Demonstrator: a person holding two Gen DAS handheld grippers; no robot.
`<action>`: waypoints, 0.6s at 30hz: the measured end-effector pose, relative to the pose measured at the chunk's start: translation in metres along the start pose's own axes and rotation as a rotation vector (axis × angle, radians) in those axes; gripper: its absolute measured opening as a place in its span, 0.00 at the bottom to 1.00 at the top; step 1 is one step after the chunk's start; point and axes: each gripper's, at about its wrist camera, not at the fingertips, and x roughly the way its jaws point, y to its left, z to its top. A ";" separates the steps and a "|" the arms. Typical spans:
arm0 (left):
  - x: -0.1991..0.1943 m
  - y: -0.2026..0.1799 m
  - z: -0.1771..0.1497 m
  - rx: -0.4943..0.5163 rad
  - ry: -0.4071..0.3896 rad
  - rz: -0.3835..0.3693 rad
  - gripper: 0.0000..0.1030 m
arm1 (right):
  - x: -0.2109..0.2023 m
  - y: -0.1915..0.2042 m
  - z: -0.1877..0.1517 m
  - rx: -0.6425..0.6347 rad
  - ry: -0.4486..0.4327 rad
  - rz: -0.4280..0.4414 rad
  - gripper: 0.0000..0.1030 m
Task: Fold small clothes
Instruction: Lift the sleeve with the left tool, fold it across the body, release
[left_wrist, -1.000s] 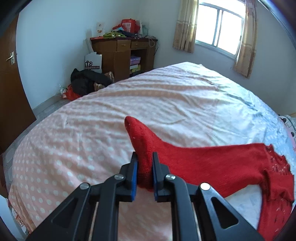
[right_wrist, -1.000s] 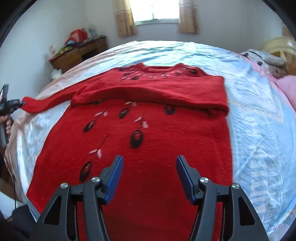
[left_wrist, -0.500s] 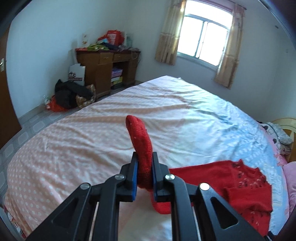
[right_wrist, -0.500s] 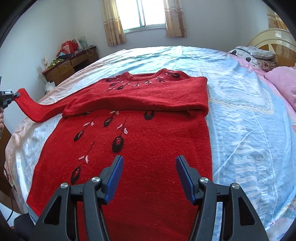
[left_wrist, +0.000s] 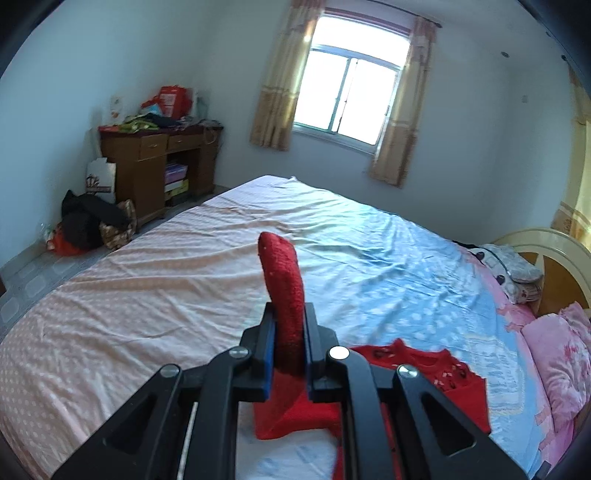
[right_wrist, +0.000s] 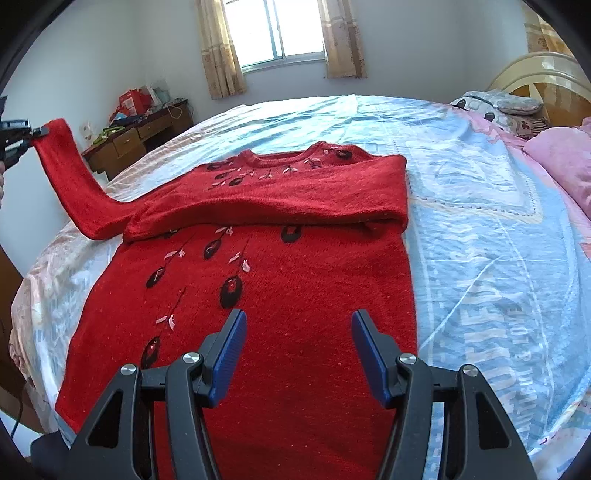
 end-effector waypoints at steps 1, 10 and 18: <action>-0.001 -0.007 0.002 0.003 -0.002 -0.012 0.13 | -0.001 0.000 0.000 0.002 -0.002 -0.001 0.58; -0.010 -0.061 0.022 0.026 -0.048 -0.088 0.13 | -0.005 -0.003 -0.003 0.008 -0.020 -0.020 0.58; -0.010 -0.109 0.026 0.054 -0.048 -0.163 0.13 | -0.004 -0.008 -0.007 0.041 -0.031 -0.026 0.58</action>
